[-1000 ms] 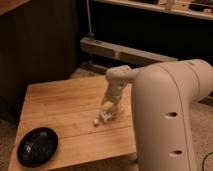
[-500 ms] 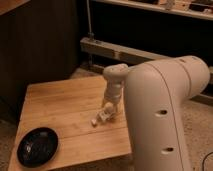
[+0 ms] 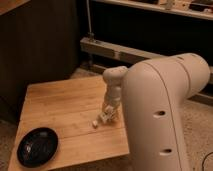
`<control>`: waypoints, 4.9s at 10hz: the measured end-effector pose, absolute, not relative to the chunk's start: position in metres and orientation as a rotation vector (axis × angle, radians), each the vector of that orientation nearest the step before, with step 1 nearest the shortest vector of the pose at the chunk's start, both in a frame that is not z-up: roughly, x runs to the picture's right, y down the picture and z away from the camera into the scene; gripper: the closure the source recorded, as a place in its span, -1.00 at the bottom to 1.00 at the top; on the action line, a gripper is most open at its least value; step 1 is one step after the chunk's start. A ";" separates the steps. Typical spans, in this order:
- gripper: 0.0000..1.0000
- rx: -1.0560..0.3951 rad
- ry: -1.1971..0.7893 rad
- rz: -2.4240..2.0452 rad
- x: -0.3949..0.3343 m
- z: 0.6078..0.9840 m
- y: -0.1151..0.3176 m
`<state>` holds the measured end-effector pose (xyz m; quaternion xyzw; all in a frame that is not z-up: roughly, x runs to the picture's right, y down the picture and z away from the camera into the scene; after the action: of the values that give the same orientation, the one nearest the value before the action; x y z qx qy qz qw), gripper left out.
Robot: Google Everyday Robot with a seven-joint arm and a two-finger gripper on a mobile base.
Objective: Place the bottle in the ceramic bowl
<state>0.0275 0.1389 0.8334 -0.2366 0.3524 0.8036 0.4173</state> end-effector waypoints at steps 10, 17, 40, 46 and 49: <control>-0.30 -0.577 0.798 2.048 0.026 0.845 0.159; 0.60 -0.699 0.757 1.981 0.011 0.862 0.158; 1.00 -1.042 0.092 0.973 -0.225 0.675 0.073; 1.00 -1.057 -0.045 0.757 -0.278 0.641 0.117; 1.00 -1.064 -0.110 0.708 -0.289 0.649 0.139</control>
<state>-0.2894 0.1386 0.6490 -0.4963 -0.0513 0.3302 0.8013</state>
